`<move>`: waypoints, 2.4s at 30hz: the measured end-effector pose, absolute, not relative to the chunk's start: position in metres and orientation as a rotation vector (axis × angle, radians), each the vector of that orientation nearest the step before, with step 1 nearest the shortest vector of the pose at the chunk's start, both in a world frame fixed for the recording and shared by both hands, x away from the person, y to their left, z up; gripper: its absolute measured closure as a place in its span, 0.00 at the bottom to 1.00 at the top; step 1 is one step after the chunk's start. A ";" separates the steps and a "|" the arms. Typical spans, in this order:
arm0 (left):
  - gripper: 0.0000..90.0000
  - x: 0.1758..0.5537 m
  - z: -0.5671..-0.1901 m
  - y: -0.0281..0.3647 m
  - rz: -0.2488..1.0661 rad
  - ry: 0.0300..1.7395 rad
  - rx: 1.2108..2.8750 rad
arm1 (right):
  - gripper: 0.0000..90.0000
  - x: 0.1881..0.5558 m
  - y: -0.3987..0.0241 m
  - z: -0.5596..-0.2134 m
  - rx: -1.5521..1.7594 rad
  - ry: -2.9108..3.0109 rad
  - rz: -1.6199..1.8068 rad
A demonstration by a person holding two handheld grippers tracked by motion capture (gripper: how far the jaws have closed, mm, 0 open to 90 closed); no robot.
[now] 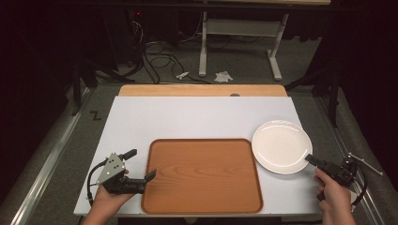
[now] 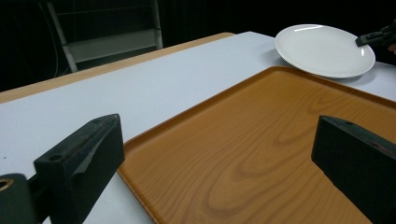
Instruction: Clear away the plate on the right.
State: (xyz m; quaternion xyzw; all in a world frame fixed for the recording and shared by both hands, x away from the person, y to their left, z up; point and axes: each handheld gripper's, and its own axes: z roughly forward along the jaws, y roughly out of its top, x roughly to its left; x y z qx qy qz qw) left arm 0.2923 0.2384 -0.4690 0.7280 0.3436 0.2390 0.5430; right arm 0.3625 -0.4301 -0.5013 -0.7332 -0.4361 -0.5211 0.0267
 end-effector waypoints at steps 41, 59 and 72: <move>0.04 0.292 -0.468 0.242 0.572 0.813 1.717 | 0.99 0.355 -0.412 -0.479 -2.053 -1.299 -1.807; 0.04 0.292 -0.468 0.242 0.568 0.814 1.717 | 0.99 0.360 -0.367 -0.474 -1.918 -1.410 -1.729; 0.04 0.292 -0.468 0.242 0.570 0.813 1.717 | 0.99 0.364 -0.334 -0.475 -1.848 -1.478 -1.649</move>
